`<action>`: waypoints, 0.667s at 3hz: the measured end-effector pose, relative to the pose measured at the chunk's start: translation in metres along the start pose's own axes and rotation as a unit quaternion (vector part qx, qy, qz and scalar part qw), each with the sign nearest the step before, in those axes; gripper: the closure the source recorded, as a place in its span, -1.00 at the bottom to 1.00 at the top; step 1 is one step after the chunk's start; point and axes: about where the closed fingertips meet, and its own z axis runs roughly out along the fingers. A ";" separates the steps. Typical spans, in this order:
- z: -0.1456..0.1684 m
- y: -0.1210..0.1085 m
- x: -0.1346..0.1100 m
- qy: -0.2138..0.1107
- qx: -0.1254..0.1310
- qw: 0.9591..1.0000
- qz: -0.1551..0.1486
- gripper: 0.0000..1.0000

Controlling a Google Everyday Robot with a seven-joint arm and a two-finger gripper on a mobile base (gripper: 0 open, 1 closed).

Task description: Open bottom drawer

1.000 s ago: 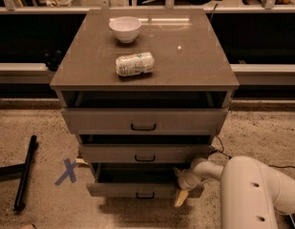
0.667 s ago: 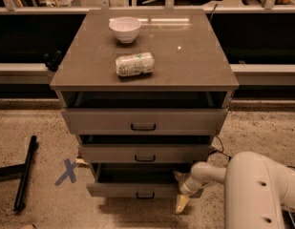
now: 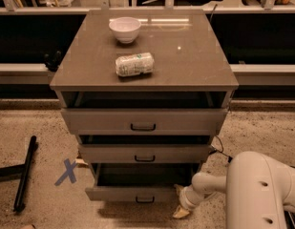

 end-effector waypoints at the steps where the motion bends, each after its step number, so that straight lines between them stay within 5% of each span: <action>1: -0.005 0.000 -0.003 0.000 0.000 1.000 0.000 0.47; 2: -0.007 0.001 -0.003 0.000 0.000 1.000 0.000 0.91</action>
Offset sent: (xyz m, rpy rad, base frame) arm -0.0444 -0.0264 0.0977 -0.0745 -0.2050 -0.0493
